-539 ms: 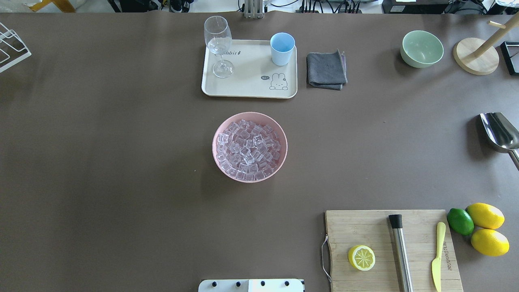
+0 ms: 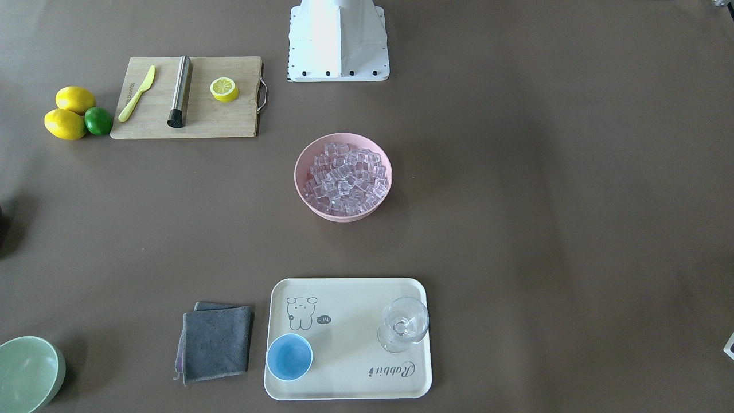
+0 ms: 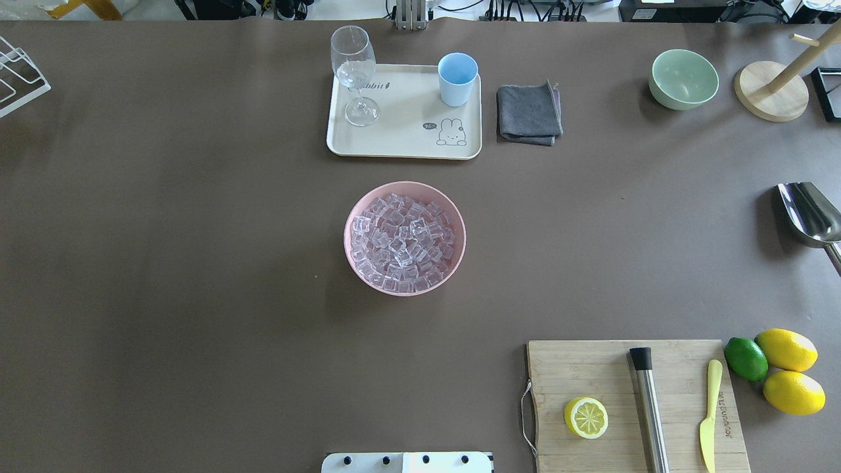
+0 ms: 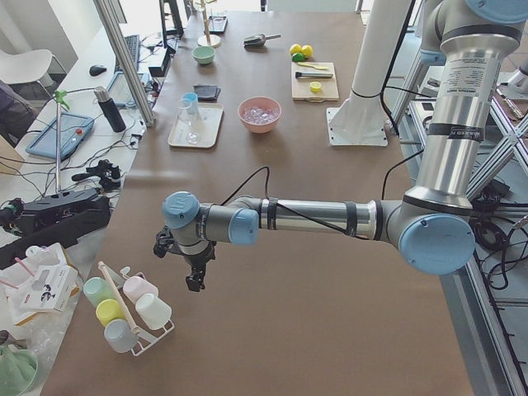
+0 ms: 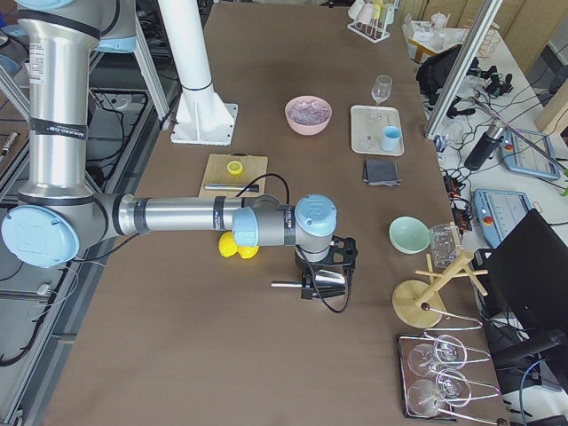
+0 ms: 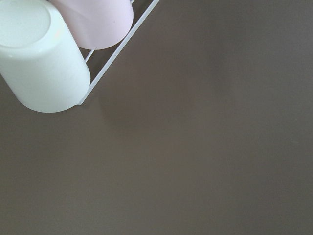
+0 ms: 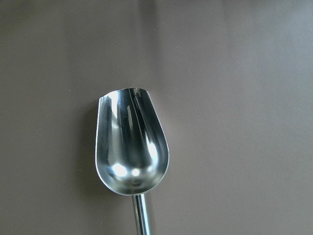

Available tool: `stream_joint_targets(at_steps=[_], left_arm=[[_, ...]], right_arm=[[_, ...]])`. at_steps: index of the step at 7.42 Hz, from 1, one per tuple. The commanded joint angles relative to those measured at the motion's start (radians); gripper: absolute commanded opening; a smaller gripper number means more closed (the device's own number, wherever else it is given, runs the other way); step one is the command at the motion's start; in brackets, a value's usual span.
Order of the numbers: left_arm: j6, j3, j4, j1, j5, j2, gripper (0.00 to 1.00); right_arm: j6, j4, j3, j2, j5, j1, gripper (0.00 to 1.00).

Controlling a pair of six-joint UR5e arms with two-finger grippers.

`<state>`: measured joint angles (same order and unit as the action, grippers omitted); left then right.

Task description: Put ice in cup with scoop

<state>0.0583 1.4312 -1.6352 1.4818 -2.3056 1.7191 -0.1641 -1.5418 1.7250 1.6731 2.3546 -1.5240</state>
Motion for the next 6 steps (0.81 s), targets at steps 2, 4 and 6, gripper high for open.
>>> stream_joint_targets(at_steps=[2,4,6], left_arm=[[0.0,-0.003,-0.002,0.0,0.0,-0.003,0.99],[0.003,-0.008,-0.029,0.0,0.0,-0.006,0.99],[0.002,0.0,-0.073,-0.044,-0.003,-0.004,0.99]], right_arm=[[-0.128,0.143,0.021,0.043,-0.034,0.004,1.0],[-0.304,0.326,0.005,0.076,-0.037,0.076,1.0],[-0.453,0.448,0.01,0.091,-0.067,0.16,1.0]])
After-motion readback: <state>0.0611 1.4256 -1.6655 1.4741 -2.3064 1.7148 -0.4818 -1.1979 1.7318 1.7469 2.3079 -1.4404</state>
